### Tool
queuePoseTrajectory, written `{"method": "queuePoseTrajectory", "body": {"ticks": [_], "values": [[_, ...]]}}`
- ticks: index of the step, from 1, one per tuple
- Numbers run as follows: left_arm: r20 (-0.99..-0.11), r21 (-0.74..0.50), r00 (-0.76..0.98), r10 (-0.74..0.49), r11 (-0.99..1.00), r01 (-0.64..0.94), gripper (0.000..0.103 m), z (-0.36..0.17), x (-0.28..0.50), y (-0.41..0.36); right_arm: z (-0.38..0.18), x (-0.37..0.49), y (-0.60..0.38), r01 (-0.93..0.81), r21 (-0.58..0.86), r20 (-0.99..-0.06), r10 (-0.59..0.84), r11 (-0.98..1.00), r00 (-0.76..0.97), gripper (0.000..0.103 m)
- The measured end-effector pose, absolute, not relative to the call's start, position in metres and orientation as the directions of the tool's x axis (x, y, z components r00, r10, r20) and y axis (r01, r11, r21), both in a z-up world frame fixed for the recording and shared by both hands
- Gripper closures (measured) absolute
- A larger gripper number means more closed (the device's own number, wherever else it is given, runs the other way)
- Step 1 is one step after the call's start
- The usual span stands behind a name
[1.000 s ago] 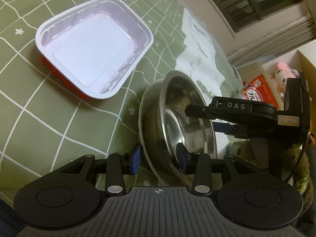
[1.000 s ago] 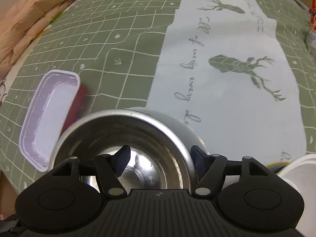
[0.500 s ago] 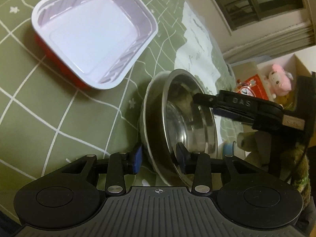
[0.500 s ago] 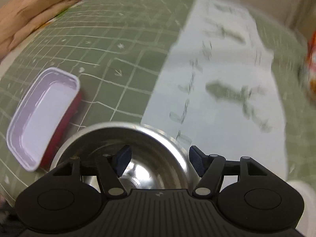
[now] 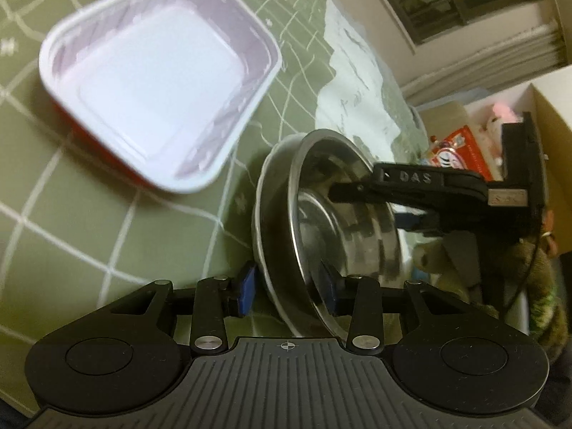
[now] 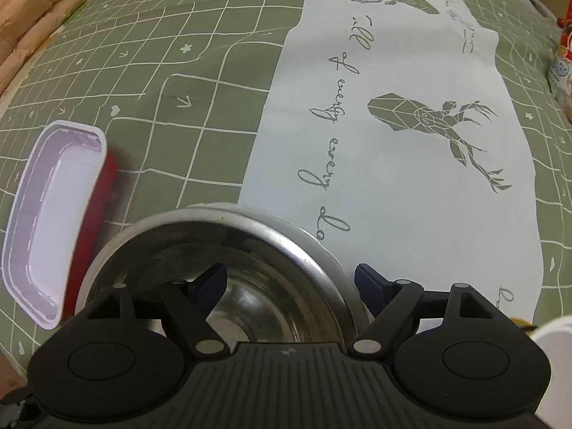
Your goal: Organize plates and bowls
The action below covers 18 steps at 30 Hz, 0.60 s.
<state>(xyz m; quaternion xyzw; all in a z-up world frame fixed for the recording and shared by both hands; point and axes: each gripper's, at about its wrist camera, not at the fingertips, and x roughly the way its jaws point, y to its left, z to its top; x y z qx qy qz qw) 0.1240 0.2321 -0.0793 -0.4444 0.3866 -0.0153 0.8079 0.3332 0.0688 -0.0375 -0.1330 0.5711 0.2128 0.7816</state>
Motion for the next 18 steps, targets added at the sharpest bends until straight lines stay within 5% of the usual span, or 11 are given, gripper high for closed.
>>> {"method": "queuePoseTrajectory", "body": {"ticks": [10,14,18], "values": [[-0.618,-0.639,0.766,-0.176,0.680,-0.359,0.061,-0.046,0.114,0.240,-0.026,0.316,0.052,-0.516,0.132,-0.915,0.305,0.846,0.265,0.026],[-0.556,-0.610,0.828,-0.073,0.713,-0.347,0.061,-0.011,0.107,0.229,0.016,0.296,0.020,-0.542,0.188,-0.831,0.426,0.819,0.357,0.026],[-0.514,-0.607,0.851,-0.106,0.746,-0.274,0.061,0.014,0.116,0.198,0.054,0.269,-0.033,-0.545,0.133,-0.707,0.465,0.827,0.533,0.026]]}}
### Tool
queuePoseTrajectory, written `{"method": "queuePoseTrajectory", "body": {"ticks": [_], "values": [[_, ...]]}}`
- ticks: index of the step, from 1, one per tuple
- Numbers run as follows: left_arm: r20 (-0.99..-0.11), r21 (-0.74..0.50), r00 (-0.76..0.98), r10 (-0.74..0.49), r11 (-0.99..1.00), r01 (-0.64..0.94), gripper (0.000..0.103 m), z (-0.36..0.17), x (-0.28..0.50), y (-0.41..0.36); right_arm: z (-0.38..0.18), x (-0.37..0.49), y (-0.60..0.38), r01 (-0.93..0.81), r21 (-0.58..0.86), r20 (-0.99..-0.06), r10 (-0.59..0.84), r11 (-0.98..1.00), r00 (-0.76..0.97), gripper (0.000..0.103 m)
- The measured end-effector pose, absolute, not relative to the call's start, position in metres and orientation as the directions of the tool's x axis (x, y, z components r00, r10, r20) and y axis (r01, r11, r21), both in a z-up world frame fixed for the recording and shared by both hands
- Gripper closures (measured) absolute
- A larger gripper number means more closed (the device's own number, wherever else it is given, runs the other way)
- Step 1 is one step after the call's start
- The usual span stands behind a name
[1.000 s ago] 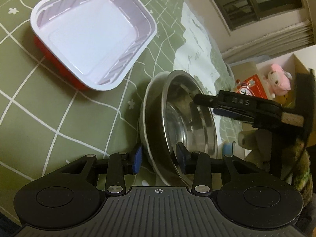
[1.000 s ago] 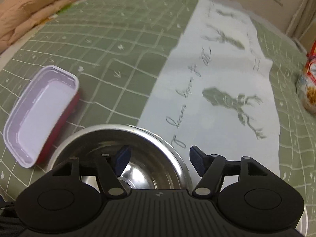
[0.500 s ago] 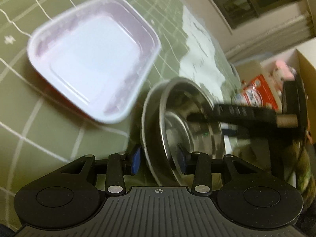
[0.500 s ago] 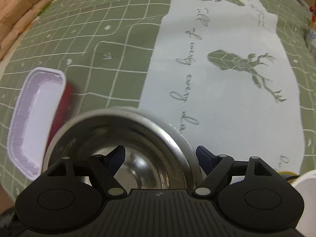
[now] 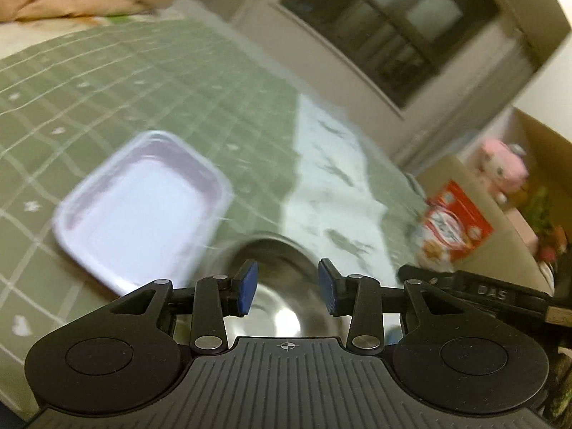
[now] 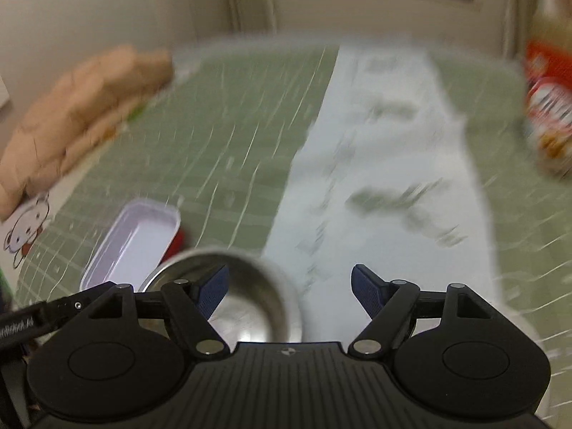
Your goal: Organize plates and bowls
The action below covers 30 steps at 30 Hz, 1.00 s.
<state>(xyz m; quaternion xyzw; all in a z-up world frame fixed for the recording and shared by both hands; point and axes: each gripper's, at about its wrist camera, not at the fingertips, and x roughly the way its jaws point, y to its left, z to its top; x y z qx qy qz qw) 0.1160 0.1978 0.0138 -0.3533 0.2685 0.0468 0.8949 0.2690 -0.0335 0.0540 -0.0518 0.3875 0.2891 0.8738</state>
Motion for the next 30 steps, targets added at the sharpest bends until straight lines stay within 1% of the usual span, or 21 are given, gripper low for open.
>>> {"method": "queuePoseTrajectory", "body": {"ticks": [3,7,10,12,14,17,20,23,26,30], "values": [[-0.514,-0.593,0.836,-0.192,0.784,-0.184,0.061,0.022,0.132,0.164,0.068,0.257,-0.078,-0.533,0.089,-0.641,0.458,0.841,0.616,0.026],[-0.512,-0.586,0.801,-0.309,0.808,-0.063,0.061,0.025,0.153,0.114,0.059,0.253,-0.128,-0.475,0.044,-0.636,0.391,0.879,0.665,0.026],[-0.539,-0.552,0.778,-0.322,0.833,-0.038,0.061,0.022,0.162,0.087,0.041,0.253,-0.157,-0.424,0.025,-0.647,0.338,0.906,0.684,0.026],[-0.565,-0.530,0.763,-0.314,0.847,-0.044,0.061,0.018,0.167,0.076,0.029,0.253,-0.169,-0.402,0.017,-0.647,0.317,0.915,0.693,0.027],[-0.598,-0.504,0.745,-0.296,0.861,-0.063,0.061,0.013,0.170,0.067,0.015,0.255,-0.178,-0.391,0.024,-0.658,0.309,0.920,0.687,0.029],[-0.636,-0.478,0.723,-0.269,0.873,-0.095,0.061,0.005,0.177,0.059,-0.002,0.260,-0.187,-0.387,0.079,-0.681,0.334,0.919,0.652,0.030],[-0.655,-0.490,0.701,-0.281,0.864,-0.112,0.061,-0.002,0.182,0.060,-0.017,0.264,-0.196,-0.379,0.127,-0.695,0.355,0.917,0.626,0.030],[-0.675,-0.485,0.682,-0.282,0.866,-0.122,0.056,-0.006,0.189,0.054,-0.032,0.270,-0.204,-0.364,0.169,-0.704,0.371,0.916,0.606,0.030],[-0.692,-0.482,0.662,-0.286,0.867,-0.129,0.054,-0.010,0.198,0.047,-0.043,0.279,-0.216,-0.333,0.233,-0.706,0.394,0.914,0.589,0.030],[-0.701,-0.446,0.667,-0.253,0.885,-0.132,0.057,-0.007,0.207,0.036,-0.058,0.291,-0.234,-0.284,0.351,-0.701,0.452,0.892,0.551,0.030]]}}
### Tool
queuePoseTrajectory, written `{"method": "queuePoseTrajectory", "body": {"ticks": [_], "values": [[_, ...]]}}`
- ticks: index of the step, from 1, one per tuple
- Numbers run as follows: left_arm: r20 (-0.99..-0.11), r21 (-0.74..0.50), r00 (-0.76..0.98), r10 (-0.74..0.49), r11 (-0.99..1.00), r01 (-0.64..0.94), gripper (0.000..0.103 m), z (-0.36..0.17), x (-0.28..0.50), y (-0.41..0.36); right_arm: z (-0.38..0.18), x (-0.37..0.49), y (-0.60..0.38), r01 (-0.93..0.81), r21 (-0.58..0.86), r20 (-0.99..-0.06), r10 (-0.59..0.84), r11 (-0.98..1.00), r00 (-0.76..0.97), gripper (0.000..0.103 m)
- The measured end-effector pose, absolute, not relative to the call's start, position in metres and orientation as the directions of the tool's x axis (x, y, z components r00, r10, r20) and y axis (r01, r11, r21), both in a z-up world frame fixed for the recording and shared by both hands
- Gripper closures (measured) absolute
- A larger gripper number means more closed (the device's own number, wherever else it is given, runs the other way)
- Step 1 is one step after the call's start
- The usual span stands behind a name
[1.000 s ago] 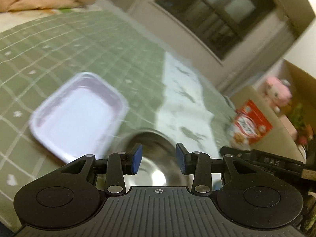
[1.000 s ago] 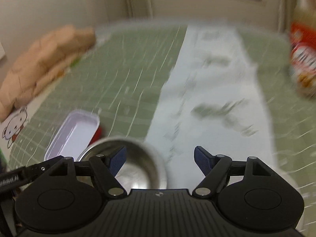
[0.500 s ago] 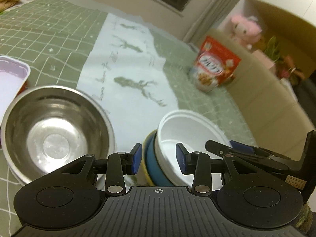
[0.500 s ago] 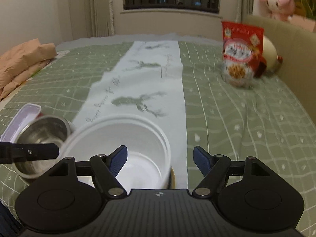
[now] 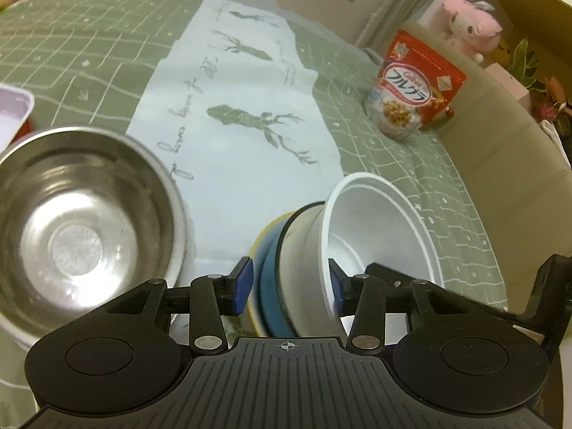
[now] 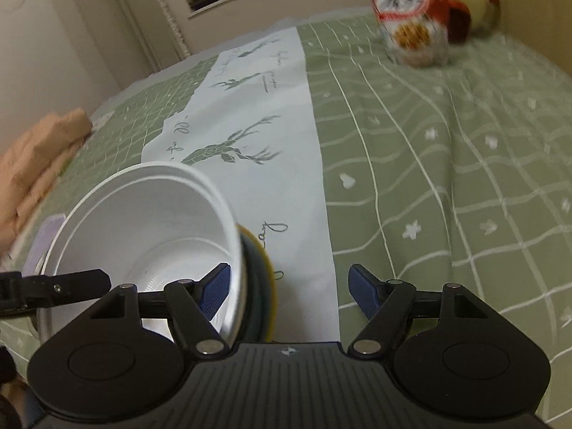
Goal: Organize plates and bowls
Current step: 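Grasp the rim of the nested white, blue and cream bowls with the right gripper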
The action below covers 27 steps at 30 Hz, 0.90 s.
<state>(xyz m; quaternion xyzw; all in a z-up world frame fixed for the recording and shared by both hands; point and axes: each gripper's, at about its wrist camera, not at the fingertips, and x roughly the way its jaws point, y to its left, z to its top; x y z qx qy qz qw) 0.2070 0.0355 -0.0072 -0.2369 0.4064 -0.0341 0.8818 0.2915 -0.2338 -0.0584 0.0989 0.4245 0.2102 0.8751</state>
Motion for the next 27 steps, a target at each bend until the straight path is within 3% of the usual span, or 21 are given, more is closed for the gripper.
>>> {"method": "queuePoseTrajectory", "body": {"ticks": [4,12,17,27], "values": [[-0.726,-0.431,0.643,-0.244,0.890,-0.149,0.053,-0.012,0.218,0.029,-0.067,0.297,-0.239,-0.285,0.500,-0.655,0.572,0.818,0.494,0.030],[-0.744,-0.358,0.636,-0.204,0.926,-0.123,0.054,-0.006,0.218,0.016,-0.091,0.301,-0.234,-0.281,0.649,-0.584,0.700,0.707,0.411,0.030],[-0.754,-0.297,0.636,-0.165,0.949,-0.107,0.056,-0.004,0.214,0.007,-0.094,0.293,-0.229,-0.301,0.673,-0.579,0.734,0.676,0.354,0.030],[-0.753,-0.288,0.639,-0.157,0.952,-0.106,0.061,-0.001,0.200,0.012,-0.093,0.283,-0.223,-0.278,0.652,-0.604,0.704,0.706,0.374,0.030]]}}
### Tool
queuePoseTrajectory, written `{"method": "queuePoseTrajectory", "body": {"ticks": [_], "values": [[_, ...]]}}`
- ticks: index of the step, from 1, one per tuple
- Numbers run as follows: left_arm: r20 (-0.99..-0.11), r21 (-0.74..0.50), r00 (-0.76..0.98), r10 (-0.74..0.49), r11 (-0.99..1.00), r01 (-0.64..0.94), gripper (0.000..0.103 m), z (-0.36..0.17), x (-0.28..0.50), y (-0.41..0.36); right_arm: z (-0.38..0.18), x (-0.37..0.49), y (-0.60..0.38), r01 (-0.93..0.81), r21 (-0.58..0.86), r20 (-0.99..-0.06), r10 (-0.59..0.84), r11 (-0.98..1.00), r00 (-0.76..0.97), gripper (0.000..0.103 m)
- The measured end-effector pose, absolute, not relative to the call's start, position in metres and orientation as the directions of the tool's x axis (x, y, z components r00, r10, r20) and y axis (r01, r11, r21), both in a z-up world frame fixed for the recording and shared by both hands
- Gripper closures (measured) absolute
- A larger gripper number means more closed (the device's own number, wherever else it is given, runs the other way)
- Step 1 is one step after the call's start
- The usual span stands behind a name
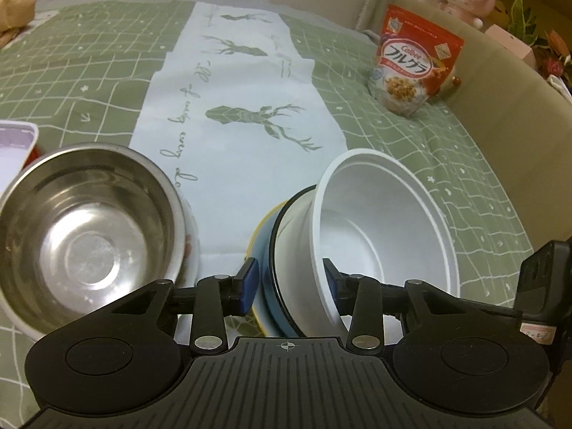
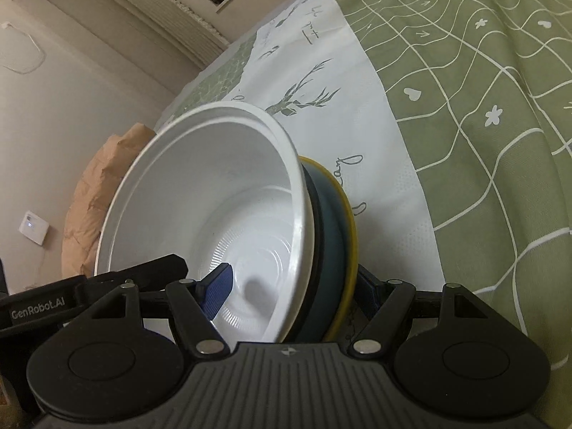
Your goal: Organize plates and bowls
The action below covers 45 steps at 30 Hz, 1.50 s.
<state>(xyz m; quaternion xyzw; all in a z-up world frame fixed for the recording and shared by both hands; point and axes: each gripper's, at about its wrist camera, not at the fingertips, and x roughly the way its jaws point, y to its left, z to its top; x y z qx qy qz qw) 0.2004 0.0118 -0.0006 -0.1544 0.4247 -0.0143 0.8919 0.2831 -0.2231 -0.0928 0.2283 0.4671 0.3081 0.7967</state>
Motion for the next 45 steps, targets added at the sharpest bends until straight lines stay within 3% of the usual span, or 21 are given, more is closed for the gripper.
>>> {"method": "queuePoseTrajectory", "body": {"ticks": [13,16,19,25,35,45], "values": [[-0.762,-0.273,0.633,-0.140,0.955,-0.117,0.056,-0.010,0.200,0.019,-0.082,0.269,-0.216,-0.289,0.594,-0.649,0.659,0.751,0.380,0.030],[-0.765,-0.325,0.615,-0.189,0.939,-0.115,0.059,-0.017,0.205,0.024,-0.080,0.271,-0.213,-0.291,0.577,-0.665,0.646,0.763,0.376,0.030],[-0.759,-0.425,0.586,-0.284,0.898,-0.114,0.054,-0.026,0.211,0.031,-0.077,0.275,-0.213,-0.274,0.559,-0.685,0.622,0.783,0.380,0.030],[-0.749,-0.502,0.570,-0.339,0.851,-0.154,0.054,-0.037,0.216,0.041,-0.081,0.283,-0.214,-0.223,0.615,-0.688,0.653,0.756,0.315,0.031],[-0.783,-0.482,0.504,-0.363,0.867,-0.125,0.053,-0.027,0.211,0.041,-0.078,0.284,-0.218,-0.167,0.645,-0.698,0.664,0.746,0.269,0.031],[-0.771,-0.524,0.494,-0.401,0.841,-0.136,0.050,-0.030,0.203,0.049,-0.076,0.281,-0.211,-0.227,0.610,-0.722,0.650,0.760,0.238,0.031]]}}
